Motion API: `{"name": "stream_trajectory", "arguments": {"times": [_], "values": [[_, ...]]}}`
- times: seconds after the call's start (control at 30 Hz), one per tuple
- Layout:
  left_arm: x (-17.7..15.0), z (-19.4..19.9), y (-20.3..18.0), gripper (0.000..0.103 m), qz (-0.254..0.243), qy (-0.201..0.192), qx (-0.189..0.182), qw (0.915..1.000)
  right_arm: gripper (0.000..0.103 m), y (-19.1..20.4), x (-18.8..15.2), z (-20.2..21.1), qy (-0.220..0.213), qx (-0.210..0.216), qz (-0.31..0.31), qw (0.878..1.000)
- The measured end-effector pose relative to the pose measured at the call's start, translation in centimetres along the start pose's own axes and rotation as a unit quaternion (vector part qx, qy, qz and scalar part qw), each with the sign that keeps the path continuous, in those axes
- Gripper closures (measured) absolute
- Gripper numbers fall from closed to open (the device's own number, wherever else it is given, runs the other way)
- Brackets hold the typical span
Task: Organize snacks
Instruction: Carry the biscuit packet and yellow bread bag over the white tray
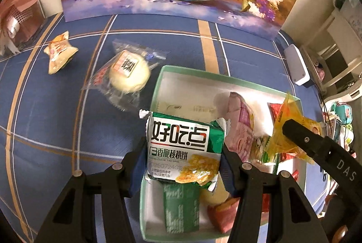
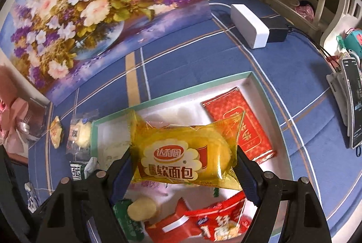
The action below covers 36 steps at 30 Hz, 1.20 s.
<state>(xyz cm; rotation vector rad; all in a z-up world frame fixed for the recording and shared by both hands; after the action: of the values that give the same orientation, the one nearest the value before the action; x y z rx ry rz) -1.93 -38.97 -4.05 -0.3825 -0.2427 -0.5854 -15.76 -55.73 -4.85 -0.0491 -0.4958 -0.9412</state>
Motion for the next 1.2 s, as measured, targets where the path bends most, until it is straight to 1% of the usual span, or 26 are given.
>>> {"name": "stream_trajectory", "arguments": {"times": [0.23,0.47,0.6,0.73,1.03,1.2], "values": [[1.9,-1.6,-0.9,0.044,0.001,-0.014,-0.006,0.9999,0.02,-1.2,1.3,-1.3,-0.002,-0.007,-0.016,1.0],[3.5,-3.0,-1.2,0.044,0.005,-0.021,-0.013,0.9997,0.02,-0.8,1.9,-2.7,0.001,-0.016,-0.01,1.0],[4.0,-3.8,-1.4,0.044,0.005,-0.019,-0.014,0.9997,0.02,-0.8,2.1,-3.2,0.003,-0.022,-0.007,1.0],[4.1,-4.3,-1.5,0.044,0.008,-0.019,-0.022,0.9996,0.02,-0.9,2.3,-3.7,0.006,-0.03,-0.005,1.0],[3.4,-3.9,-1.1,0.044,0.007,-0.028,-0.024,0.9993,0.019,-0.6,2.5,-4.3,0.017,-0.039,0.002,0.999],[3.3,-3.8,-1.2,0.039,0.006,-0.023,-0.02,0.9995,0.019,-0.3,2.4,-4.7,0.023,-0.041,0.007,0.999]]}}
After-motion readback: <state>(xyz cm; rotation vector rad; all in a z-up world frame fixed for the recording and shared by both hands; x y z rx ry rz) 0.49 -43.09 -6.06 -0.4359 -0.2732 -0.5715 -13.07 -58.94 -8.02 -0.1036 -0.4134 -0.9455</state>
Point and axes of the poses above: each gripper's, at about its wrist camera, not at the fingertips, and z roughly against the way its jaws point, y to its left, x to its top, the point moved 2 cm from there along -z, roughly the way its jaws point, and after that the axes turned 4 degrees about -x, right-handed, at the moved point
